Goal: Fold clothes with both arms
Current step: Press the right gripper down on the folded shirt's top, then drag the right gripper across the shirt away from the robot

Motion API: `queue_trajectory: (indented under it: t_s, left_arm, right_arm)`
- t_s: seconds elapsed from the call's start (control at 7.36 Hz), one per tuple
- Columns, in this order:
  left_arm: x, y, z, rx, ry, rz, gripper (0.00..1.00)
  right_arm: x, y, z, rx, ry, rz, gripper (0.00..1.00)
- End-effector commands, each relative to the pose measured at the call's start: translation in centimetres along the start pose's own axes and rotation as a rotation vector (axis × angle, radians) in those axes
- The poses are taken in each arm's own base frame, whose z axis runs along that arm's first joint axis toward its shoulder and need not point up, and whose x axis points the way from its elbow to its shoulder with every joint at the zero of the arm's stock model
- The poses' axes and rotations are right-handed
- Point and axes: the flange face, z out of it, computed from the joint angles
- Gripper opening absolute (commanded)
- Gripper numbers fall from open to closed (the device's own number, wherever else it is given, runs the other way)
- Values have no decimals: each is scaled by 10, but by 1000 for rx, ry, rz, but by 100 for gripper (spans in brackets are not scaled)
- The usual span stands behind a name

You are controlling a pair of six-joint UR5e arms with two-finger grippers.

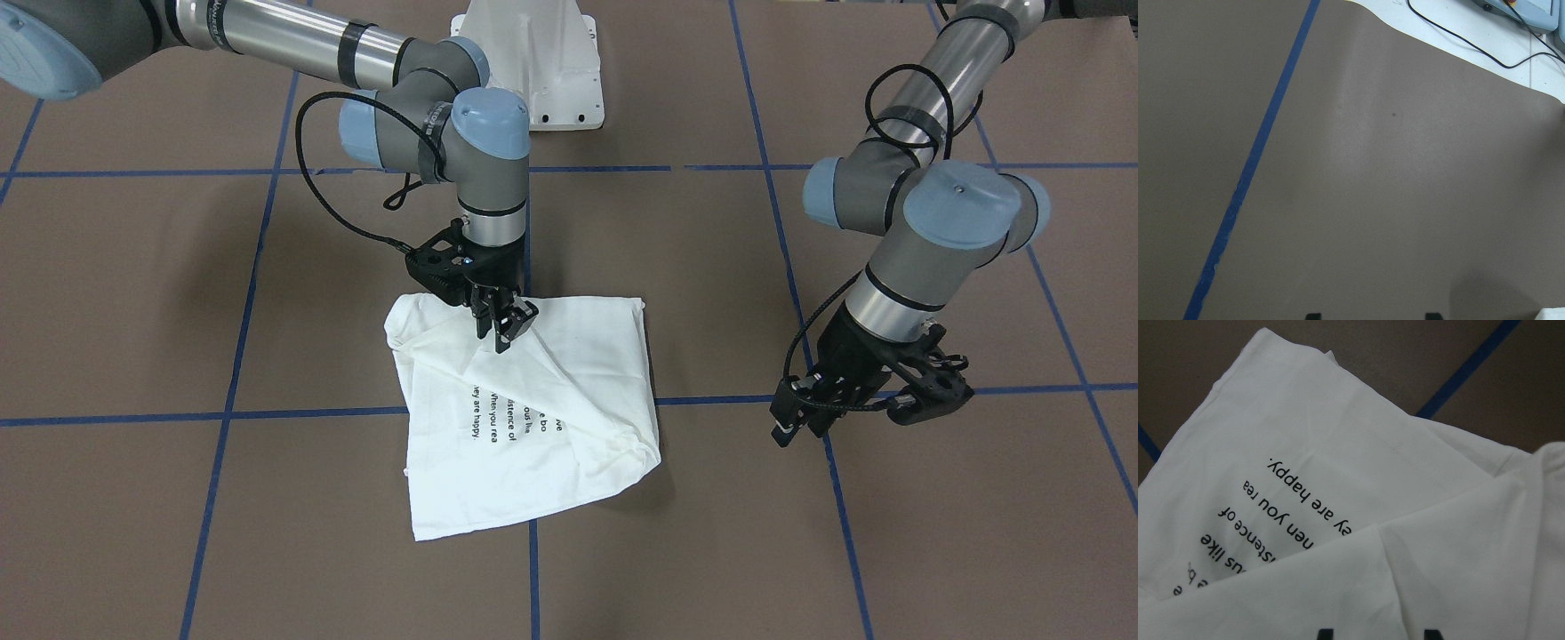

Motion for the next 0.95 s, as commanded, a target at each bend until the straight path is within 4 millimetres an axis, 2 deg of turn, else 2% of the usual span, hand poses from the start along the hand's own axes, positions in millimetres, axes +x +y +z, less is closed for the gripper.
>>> queue_trajectory:
  t_s: [0.0, 0.41, 0.54, 0.81]
  left_arm:
    - [0, 0, 1, -1, 0, 3, 61]
    - [-4, 1, 2, -2, -6, 0, 61]
    - [-3, 1, 1, 0, -5, -2, 61]
    - [-3, 1, 1, 0, -4, -5, 62]
  right_arm:
    - [-9, -15, -5, 11, -8, -9, 0]
    - [-30, -87, -11, 74, -17, -59, 0]
    - [-35, -105, -6, 93, -10, -69, 0]
    - [-69, -113, 27, 111, 5, -77, 0]
